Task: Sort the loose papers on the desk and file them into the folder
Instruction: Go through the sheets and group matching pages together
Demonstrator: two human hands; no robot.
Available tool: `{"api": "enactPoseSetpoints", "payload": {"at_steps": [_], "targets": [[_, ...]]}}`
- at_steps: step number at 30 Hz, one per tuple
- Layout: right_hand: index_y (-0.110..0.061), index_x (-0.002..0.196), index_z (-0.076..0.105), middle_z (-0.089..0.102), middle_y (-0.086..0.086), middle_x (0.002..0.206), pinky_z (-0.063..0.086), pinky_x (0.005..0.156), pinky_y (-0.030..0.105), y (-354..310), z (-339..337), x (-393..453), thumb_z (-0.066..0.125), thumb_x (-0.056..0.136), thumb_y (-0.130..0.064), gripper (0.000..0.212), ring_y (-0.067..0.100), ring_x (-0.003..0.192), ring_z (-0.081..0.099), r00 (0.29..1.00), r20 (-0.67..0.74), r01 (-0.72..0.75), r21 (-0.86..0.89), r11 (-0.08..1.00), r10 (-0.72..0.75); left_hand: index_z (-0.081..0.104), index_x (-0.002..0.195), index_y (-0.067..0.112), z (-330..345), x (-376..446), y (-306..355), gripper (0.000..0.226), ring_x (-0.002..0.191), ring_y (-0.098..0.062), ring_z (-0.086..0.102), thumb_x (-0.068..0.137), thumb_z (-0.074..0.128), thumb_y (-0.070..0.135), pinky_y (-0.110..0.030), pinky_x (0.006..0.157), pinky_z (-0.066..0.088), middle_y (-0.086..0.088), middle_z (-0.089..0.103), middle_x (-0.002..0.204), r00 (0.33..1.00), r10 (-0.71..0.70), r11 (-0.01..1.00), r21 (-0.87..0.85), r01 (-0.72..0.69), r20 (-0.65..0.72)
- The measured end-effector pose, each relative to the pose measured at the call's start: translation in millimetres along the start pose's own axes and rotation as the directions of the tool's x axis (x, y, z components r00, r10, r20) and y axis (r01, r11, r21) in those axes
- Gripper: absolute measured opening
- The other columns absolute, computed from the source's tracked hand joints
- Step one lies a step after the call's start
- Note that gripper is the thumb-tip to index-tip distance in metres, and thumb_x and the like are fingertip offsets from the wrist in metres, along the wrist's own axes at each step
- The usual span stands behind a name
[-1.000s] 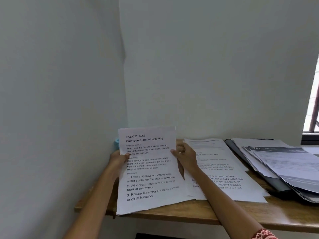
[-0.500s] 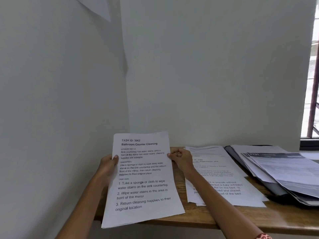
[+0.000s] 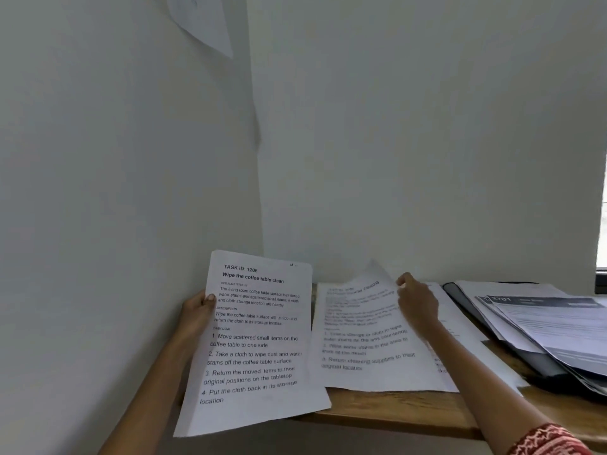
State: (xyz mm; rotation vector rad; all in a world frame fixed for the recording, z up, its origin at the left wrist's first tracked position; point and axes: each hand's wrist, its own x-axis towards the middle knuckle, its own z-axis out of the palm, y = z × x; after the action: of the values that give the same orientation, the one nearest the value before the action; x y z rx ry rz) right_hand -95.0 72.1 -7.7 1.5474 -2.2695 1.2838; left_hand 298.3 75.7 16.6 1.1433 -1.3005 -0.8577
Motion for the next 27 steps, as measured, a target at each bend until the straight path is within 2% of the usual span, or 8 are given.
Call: {"api": "enactPoseSetpoints", "payload": {"at_steps": [5,9,12,15,20,22,24,27], "targets": [[-0.016,0.108,0.058,0.067,0.008,0.102,0.038,0.07,0.029,-0.7,10.8,-7.2,0.045,0.094,-0.012,0.019,0.025,0.087,0.061,0.99,0.139,0.02,-0.02,1.0,-0.017,0.061,0.104,0.005,-4.1,-1.8,0.4,0.025,0.087,-0.027,0.064,0.101,0.037,0.009,-0.032,0.075,0.051,-0.015,0.066,0.099,1.0,0.021,1.0,0.001,-0.021,0.007],[-0.016,0.111,0.057,0.068,0.005,0.102,0.036,0.068,0.025,-12.6,21.8,-16.8,0.05,0.092,-0.011,0.021,0.022,0.088,0.062,0.974,0.205,0.117,-0.084,0.99,-0.098,0.061,0.103,0.005,-5.8,-0.8,5.8,0.024,0.09,-0.028,0.063,0.101,0.038,0.009,-0.034,0.079,0.05,-0.015,0.066,0.1,0.999,0.038,0.999,-0.005,-0.038,-0.008],[-0.019,0.118,0.054,0.066,0.002,0.11,0.036,0.071,0.023,-10.7,28.7,-22.9,0.059,0.088,-0.013,0.031,0.019,0.095,0.061,0.949,0.294,0.154,-0.121,0.981,-0.112,0.063,0.099,0.007,-8.3,0.2,14.9,0.025,0.09,-0.024,0.063,0.101,0.038,0.009,-0.036,0.083,0.049,-0.012,0.066,0.1,0.998,0.058,0.998,-0.021,-0.059,-0.005],[-0.019,0.128,0.046,0.061,0.003,0.12,0.038,0.08,0.025,-10.9,34.6,-30.2,0.066,0.086,-0.021,0.046,0.019,0.106,0.057,0.928,0.355,0.174,-0.155,0.972,-0.109,0.062,0.097,0.01,-8.3,0.4,23.5,0.024,0.085,-0.016,0.062,0.101,0.038,0.008,-0.029,0.076,0.049,-0.004,0.066,0.094,0.997,0.08,0.995,-0.063,-0.079,0.008],[-0.014,0.13,0.042,0.057,0.006,0.122,0.042,0.085,0.027,-22.2,29.5,-26.4,0.066,0.086,-0.033,0.054,0.022,0.112,0.053,0.92,0.366,0.258,-0.288,0.922,-0.143,0.061,0.105,0.007,-2.8,3.7,28.5,0.023,0.087,-0.02,0.063,0.101,0.039,0.01,-0.034,0.079,0.05,-0.005,0.067,0.095,0.997,0.067,0.995,-0.08,-0.064,0.035],[-0.012,0.121,0.052,0.06,0.004,0.116,0.041,0.079,0.026,-30.7,26.0,-23.5,0.064,0.088,-0.037,0.043,0.02,0.107,0.057,0.918,0.352,0.245,-0.139,0.959,-0.184,0.061,0.105,0.005,4.3,3.5,27.1,0.023,0.086,-0.023,0.063,0.101,0.038,0.009,-0.035,0.081,0.05,-0.008,0.066,0.094,0.999,0.039,0.998,-0.057,-0.038,0.014],[-0.009,0.108,0.06,0.063,0.003,0.101,0.044,0.068,0.025,-43.5,19.7,-26.5,0.06,0.092,-0.035,0.031,0.018,0.09,0.062,0.912,0.359,0.138,0.191,0.972,-0.2,0.06,0.106,0.002,13.3,5.7,19.6,0.025,0.092,-0.028,0.062,0.101,0.037,0.008,-0.039,0.087,0.049,-0.013,0.065,0.099,0.999,-0.015,1.0,-0.024,0.014,-0.037],[-0.009,0.102,0.061,0.067,0.006,0.09,0.05,0.058,0.023,-65.3,9.4,-41.4,0.053,0.096,-0.033,0.026,0.014,0.067,0.061,0.831,0.513,-0.139,0.566,0.813,-0.216,0.06,0.105,-0.001,23.9,8.1,0.0,0.024,0.096,-0.032,0.061,0.1,0.038,0.008,-0.039,0.087,0.048,-0.019,0.064,0.109,0.986,-0.143,0.99,-0.014,0.142,-0.082]]}}
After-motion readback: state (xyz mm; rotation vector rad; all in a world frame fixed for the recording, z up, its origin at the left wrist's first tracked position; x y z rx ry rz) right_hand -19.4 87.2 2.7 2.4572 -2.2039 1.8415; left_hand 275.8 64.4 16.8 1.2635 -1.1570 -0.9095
